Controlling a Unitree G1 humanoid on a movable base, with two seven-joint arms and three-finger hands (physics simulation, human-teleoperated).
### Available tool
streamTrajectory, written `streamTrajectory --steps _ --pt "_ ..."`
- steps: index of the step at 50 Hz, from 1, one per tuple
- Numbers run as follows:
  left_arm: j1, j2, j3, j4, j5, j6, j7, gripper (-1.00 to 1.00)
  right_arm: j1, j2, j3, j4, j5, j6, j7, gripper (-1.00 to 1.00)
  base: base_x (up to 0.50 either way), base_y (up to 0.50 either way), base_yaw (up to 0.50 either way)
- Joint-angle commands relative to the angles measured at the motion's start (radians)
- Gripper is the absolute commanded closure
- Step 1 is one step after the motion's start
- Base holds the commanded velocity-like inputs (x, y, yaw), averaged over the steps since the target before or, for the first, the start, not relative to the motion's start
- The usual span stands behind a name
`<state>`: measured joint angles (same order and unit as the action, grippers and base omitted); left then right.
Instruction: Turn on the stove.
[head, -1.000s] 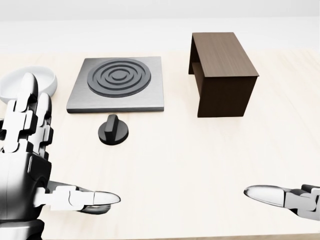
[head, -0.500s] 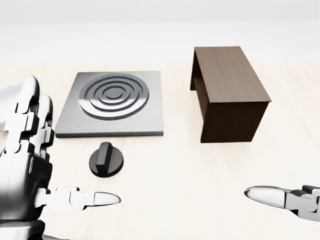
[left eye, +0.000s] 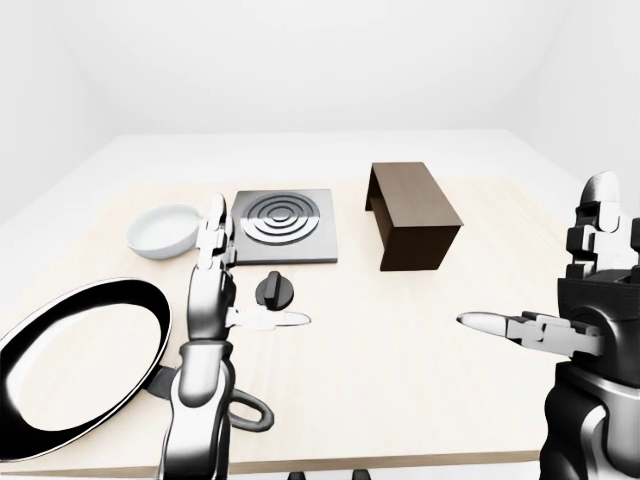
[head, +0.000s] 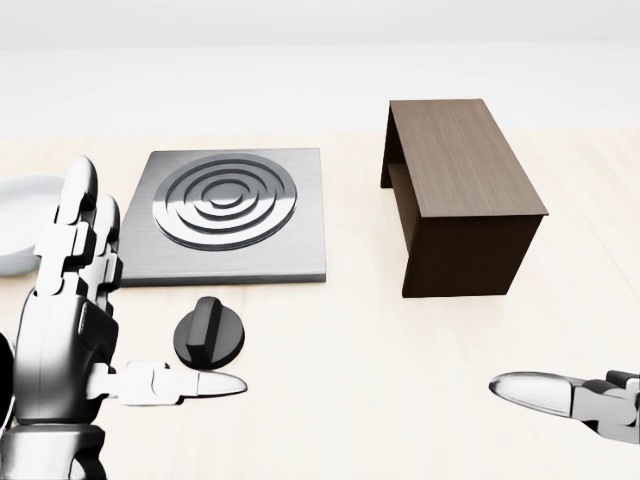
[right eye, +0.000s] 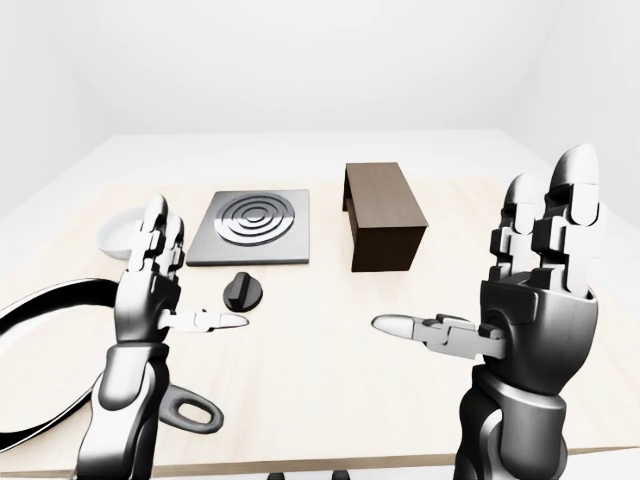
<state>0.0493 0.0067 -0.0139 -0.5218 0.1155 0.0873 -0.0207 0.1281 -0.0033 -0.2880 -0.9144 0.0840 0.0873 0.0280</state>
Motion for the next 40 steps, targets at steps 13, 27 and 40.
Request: streamTrajectory --steps 13,27,40 --pt "-0.301 0.019 0.039 0.668 0.008 -0.041 0.094 -1.0 0.006 0.011 0.046 0.038 -0.016 0.0 0.007 -1.0 0.0 0.0 0.0" --pt "-0.356 0.023 0.03 0.892 0.016 -0.151 0.101 -1.0 0.002 0.01 0.051 0.041 -0.019 0.0 0.002 -1.0 0.0 0.0 0.0" --pt "-0.342 0.022 0.028 0.934 0.022 -0.175 0.1 -1.0 -0.001 0.008 0.045 0.04 -0.015 0.0 0.005 -1.0 0.0 0.0 0.0"
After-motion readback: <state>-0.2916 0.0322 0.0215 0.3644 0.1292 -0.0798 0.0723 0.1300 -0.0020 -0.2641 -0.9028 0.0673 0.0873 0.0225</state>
